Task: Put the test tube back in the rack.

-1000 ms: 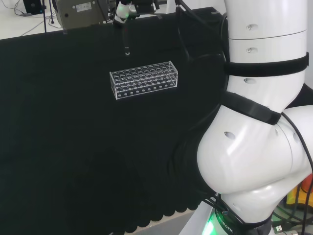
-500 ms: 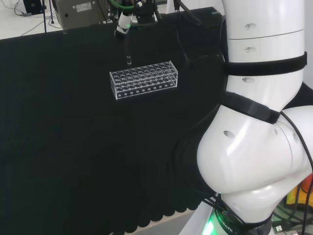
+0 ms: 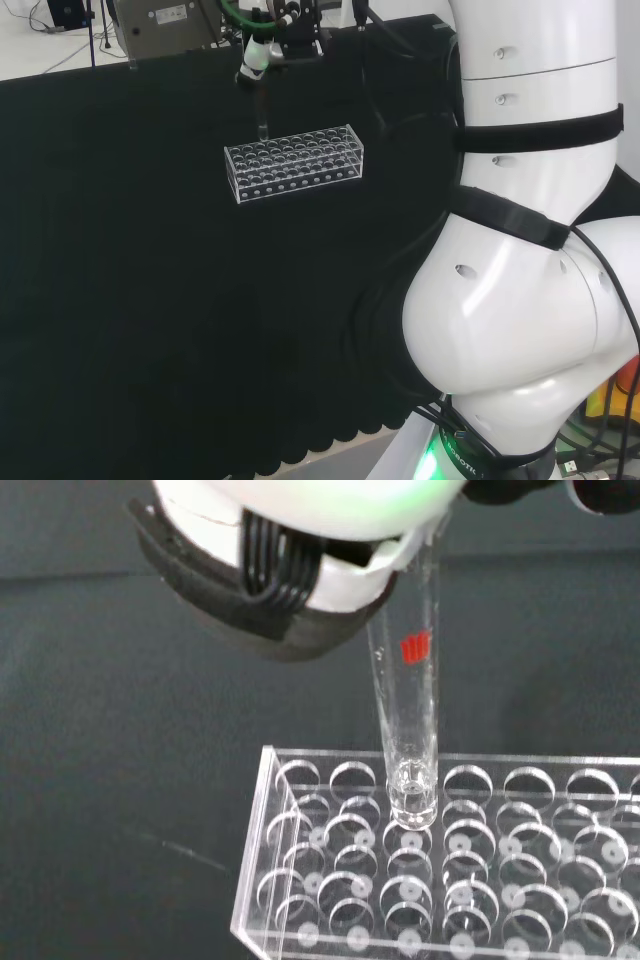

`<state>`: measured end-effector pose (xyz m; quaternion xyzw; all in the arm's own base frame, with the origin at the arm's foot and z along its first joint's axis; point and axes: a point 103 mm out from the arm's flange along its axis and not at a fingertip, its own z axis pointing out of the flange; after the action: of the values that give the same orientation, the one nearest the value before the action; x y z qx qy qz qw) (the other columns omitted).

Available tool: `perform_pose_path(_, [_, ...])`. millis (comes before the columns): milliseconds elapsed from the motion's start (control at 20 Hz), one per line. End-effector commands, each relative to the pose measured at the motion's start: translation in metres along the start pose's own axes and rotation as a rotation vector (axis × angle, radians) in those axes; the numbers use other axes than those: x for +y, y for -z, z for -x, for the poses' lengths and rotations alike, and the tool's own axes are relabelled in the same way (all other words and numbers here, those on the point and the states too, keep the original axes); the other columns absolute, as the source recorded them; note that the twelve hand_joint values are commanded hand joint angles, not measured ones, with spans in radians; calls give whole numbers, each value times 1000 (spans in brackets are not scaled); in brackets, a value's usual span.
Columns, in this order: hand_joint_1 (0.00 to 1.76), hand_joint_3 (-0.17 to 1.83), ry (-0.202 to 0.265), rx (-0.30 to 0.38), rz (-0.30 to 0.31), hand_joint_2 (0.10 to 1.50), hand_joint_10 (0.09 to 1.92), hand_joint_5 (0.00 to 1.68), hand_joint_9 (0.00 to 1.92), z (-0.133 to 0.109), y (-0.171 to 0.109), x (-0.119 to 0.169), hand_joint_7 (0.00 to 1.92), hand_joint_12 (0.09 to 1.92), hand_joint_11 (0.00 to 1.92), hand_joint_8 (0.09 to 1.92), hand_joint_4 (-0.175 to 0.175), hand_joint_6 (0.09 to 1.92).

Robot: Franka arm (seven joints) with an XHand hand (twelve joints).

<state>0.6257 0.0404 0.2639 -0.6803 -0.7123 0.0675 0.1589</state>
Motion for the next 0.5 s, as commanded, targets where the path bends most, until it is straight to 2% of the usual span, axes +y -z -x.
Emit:
perform_pose_path(50, [1243, 625, 17, 8, -24, 605, 153, 1577, 1821, -2, -6, 4, 1908, 706, 1457, 150, -175, 87])
perform_pose_path(300, [1243, 625, -11, 0, -20, 605, 152, 1577, 1821, -13, -10, 5, 1908, 706, 1457, 149, -175, 87])
perform_pose_path(500, [1243, 625, -1, 3, -27, 605, 152, 1577, 1820, -13, -11, 7, 1908, 706, 1457, 148, -175, 87])
